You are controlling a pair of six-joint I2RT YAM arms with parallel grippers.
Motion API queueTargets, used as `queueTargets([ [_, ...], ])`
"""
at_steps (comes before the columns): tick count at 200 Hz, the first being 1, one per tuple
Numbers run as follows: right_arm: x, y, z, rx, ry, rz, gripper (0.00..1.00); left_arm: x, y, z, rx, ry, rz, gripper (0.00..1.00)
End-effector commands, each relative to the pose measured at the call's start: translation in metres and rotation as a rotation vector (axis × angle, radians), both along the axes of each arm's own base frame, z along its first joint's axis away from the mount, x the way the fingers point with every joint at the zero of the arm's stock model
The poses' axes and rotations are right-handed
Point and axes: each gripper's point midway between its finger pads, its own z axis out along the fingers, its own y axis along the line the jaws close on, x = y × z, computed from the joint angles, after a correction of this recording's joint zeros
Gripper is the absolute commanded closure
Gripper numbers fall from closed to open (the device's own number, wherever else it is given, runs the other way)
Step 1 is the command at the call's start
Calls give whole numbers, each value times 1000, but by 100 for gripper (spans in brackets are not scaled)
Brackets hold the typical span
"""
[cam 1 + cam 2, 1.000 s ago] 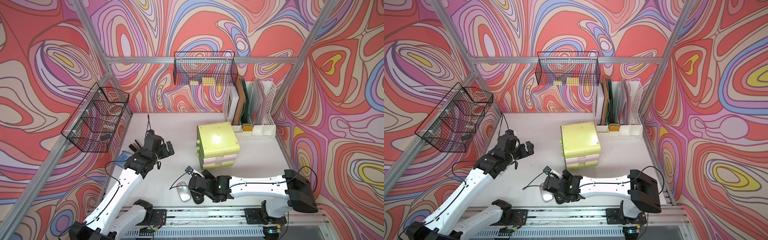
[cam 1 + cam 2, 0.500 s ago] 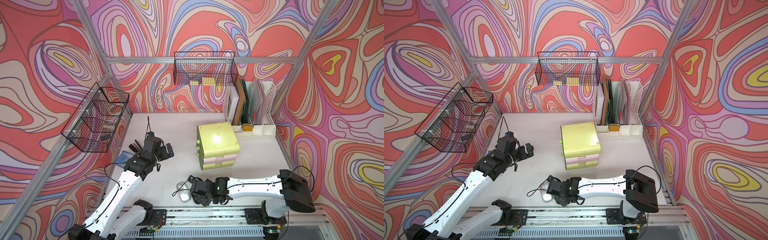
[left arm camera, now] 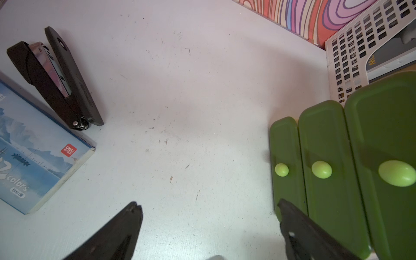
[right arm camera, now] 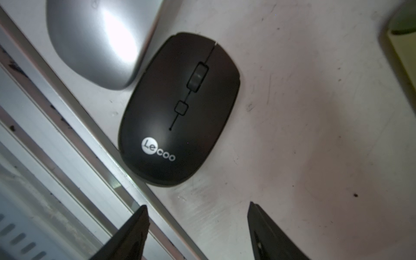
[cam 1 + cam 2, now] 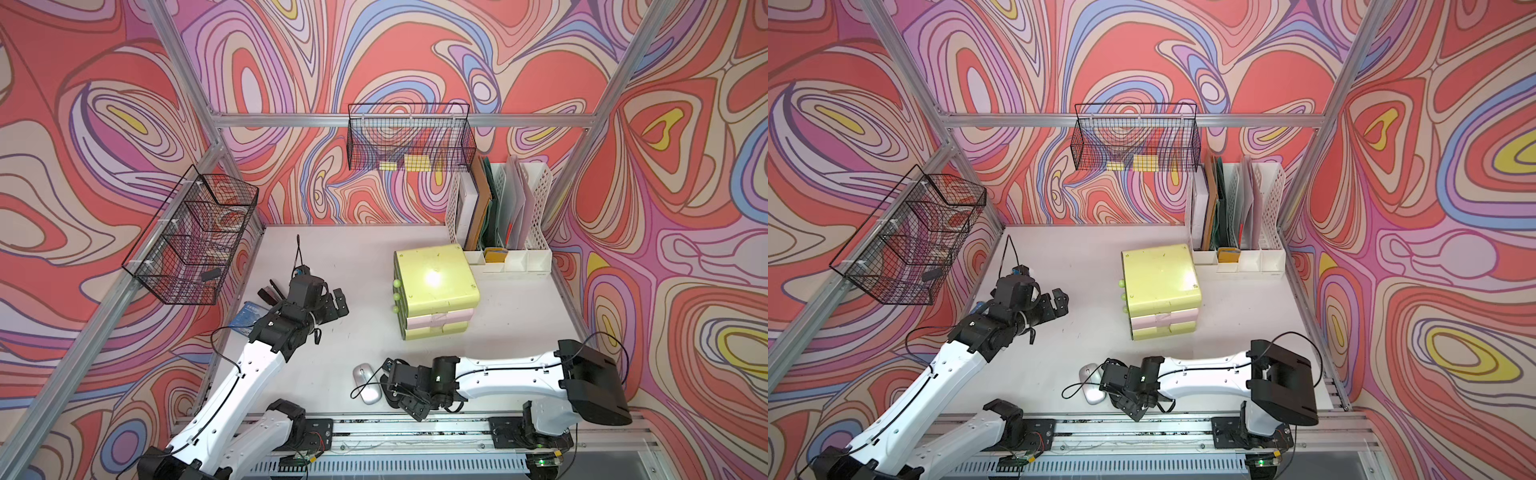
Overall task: Take the mice out of the drawer
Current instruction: Place the mouse at the center of the board, then adjust the mouse at the center of the board.
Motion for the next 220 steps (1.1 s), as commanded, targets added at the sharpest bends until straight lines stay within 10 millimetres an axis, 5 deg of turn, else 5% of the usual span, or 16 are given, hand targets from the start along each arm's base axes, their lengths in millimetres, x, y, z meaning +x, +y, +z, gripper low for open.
queueTargets([
  [1, 4, 17, -2, 35, 2, 20, 26, -2, 0, -5, -1, 16, 0, 0],
  [35, 26, 25, 2, 65, -47, 9, 26, -1, 0, -7, 5, 18, -2, 0],
  [83, 30, 47, 44, 179, -57, 71, 26, 1, -2, -9, 3, 21, -10, 0],
  [99, 21, 63, 93, 318, -44, 133, 26, 4, -5, -13, 3, 26, -18, 0],
  [122, 25, 78, 188, 550, -157, 209, 25, 13, -16, -26, -10, 62, -60, 0],
  [143, 64, 73, 252, 617, -359, 138, 25, 24, -31, -41, -38, 101, -104, 0],
  [164, 134, 42, 293, 593, -609, -92, 25, 34, -54, -50, -116, 109, -179, 1],
  [192, 215, -23, 304, 555, -739, -368, 25, 44, -88, -59, -216, 134, -311, 1],
  [220, 264, -80, 291, 530, -744, -530, 25, 55, -119, -61, -329, 98, -423, 2],
])
